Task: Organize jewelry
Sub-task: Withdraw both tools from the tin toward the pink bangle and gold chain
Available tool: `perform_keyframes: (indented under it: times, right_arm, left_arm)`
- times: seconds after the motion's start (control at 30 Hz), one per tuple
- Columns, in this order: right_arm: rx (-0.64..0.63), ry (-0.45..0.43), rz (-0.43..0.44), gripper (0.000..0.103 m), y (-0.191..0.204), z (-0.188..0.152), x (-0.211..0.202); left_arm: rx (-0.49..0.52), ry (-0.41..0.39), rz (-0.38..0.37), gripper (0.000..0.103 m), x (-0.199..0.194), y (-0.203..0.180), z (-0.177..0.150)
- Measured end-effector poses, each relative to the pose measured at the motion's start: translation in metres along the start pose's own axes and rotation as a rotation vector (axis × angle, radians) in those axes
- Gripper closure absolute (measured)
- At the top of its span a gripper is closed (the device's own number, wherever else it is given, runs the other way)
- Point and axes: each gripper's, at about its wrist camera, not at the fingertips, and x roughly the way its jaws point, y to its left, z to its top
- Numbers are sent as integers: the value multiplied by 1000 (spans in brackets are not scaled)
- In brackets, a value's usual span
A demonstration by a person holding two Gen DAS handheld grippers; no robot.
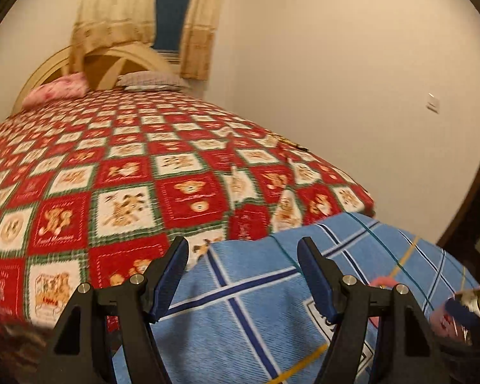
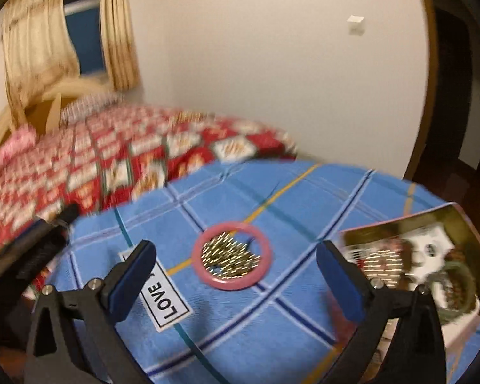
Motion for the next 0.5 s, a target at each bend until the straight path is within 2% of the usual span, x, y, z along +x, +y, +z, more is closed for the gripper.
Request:
perform_keyframes:
  times: [0.13,0.17,0.33,0.43,0.5]
  right_arm:
    - [-23,135,-27,0,8,2,45]
    - [-38,147,-59,0,10,2,48]
    - [-100,226,-105,0,18,3,69]
    - [-58,265,-25,0,13,3,74]
    - [-35,273,-10,0,9,4,76]
  left_arm:
    - [-7,31,3,33,7,1,0]
    - [-5,39,2,33,8,1,0]
    - [-3,45,-5,33,6,-1,-2]
    - [-8,53,-7,33,7,0,-2]
    - [-13,56,-9,33,8,0,-2]
